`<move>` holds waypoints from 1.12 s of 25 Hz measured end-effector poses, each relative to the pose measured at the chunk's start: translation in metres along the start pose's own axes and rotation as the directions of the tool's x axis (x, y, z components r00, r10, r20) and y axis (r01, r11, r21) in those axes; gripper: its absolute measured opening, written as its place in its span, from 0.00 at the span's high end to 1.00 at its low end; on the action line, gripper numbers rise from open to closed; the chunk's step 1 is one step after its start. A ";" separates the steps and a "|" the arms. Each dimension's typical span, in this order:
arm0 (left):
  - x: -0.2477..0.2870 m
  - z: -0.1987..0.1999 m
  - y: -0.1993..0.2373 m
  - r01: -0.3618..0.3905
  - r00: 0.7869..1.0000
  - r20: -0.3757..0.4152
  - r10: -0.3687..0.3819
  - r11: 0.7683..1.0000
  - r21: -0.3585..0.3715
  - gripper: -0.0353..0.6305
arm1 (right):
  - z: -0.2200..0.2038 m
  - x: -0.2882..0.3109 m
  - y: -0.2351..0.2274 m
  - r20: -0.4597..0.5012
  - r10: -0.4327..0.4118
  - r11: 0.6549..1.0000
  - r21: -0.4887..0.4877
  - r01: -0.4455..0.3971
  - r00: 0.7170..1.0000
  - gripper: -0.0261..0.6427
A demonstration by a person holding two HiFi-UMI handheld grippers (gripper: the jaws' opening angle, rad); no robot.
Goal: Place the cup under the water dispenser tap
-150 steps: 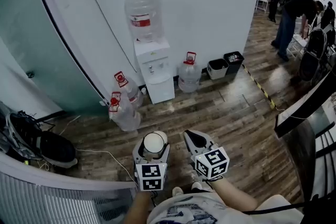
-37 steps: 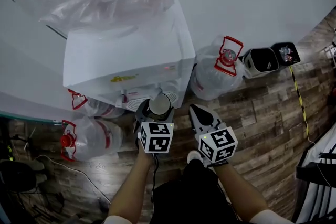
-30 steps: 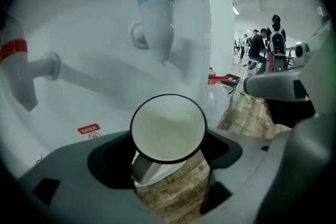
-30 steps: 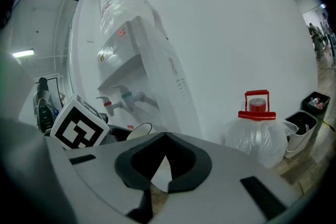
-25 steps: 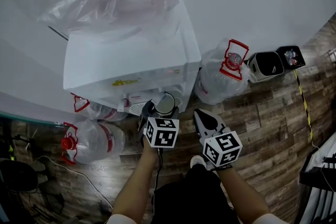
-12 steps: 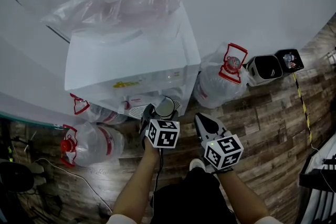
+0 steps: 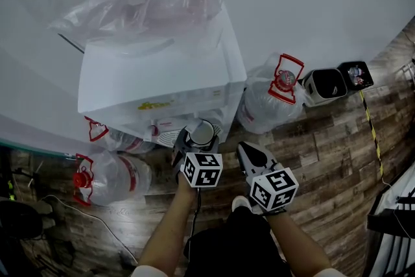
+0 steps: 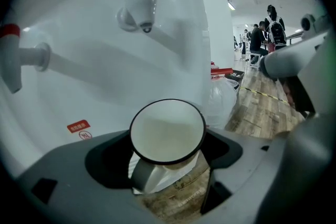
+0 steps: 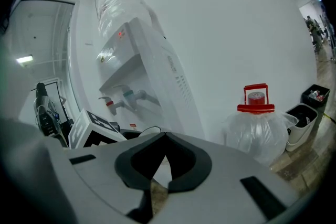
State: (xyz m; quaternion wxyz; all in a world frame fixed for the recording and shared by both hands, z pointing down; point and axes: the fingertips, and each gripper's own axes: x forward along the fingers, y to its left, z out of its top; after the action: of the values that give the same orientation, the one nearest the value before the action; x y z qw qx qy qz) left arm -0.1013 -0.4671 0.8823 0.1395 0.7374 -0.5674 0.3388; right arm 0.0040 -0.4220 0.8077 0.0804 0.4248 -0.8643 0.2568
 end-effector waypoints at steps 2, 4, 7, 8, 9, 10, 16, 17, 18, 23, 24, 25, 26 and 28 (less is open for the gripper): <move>0.000 0.001 0.000 -0.002 1.000 0.002 0.002 1.000 0.000 0.30 | 0.000 0.000 -0.002 0.002 -0.004 1.000 0.005 0.004 1.000 0.93; -0.001 0.000 0.001 -0.003 1.000 0.003 0.003 1.000 -0.003 0.30 | 0.000 -0.002 -0.002 0.004 -0.006 1.000 0.009 0.006 1.000 0.93; -0.003 0.001 0.002 -0.002 1.000 0.011 0.002 1.000 -0.010 0.30 | 0.001 -0.005 -0.002 0.007 -0.007 1.000 0.007 0.007 1.000 0.93; -0.005 0.003 0.002 -0.001 1.000 0.017 0.001 1.000 -0.012 0.30 | 0.001 -0.006 -0.001 0.008 -0.007 1.000 0.006 0.007 1.000 0.93; -0.007 0.004 0.001 -0.001 1.000 0.023 0.001 1.000 -0.013 0.30 | 0.001 -0.007 -0.001 0.008 -0.008 1.000 0.006 0.008 1.000 0.93; -0.008 0.006 0.001 0.000 1.000 0.027 0.001 1.000 -0.014 0.30 | 0.001 -0.009 -0.002 0.009 -0.009 1.000 0.006 0.009 1.000 0.93; -0.024 0.020 -0.002 0.008 0.999 0.049 -0.007 1.000 -0.022 0.30 | 0.012 -0.020 0.000 0.010 -0.029 1.000 0.012 0.028 1.000 0.93; -0.031 0.024 -0.002 0.011 0.998 0.055 -0.009 1.000 -0.023 0.30 | 0.016 -0.025 0.004 0.012 -0.031 0.999 0.010 0.031 0.999 0.93; -0.039 0.028 -0.003 0.012 0.998 0.062 -0.010 1.000 -0.021 0.30 | 0.021 -0.030 0.009 0.014 -0.032 0.999 0.007 0.032 0.999 0.93; -0.091 0.049 -0.002 0.025 0.997 0.079 -0.023 0.999 -0.030 0.30 | 0.052 -0.063 0.039 0.020 -0.043 0.999 0.003 0.043 0.999 0.93; -0.104 0.054 -0.002 0.030 0.996 0.083 -0.027 0.999 -0.033 0.30 | 0.059 -0.070 0.047 0.022 -0.046 0.999 0.002 0.046 0.999 0.93; -0.119 0.059 0.000 0.034 0.996 0.086 -0.031 0.999 -0.037 0.30 | 0.067 -0.079 0.056 0.024 -0.048 0.999 0.000 0.048 0.999 0.93; -0.134 0.062 0.002 0.037 0.996 0.087 -0.034 0.998 -0.042 0.30 | 0.074 -0.087 0.065 0.026 -0.050 0.999 -0.004 0.050 0.998 0.93; -0.169 0.069 0.006 0.045 0.995 0.091 -0.040 0.998 -0.052 0.30 | 0.088 -0.105 0.086 0.030 -0.056 0.998 -0.010 0.056 0.998 0.93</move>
State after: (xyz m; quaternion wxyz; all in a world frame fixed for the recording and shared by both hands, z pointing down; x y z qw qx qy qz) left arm -0.1046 -0.3848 0.7196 0.1410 0.7597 -0.5662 0.2869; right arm 0.0099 -0.3506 0.6620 0.0772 0.4521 -0.8547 0.2434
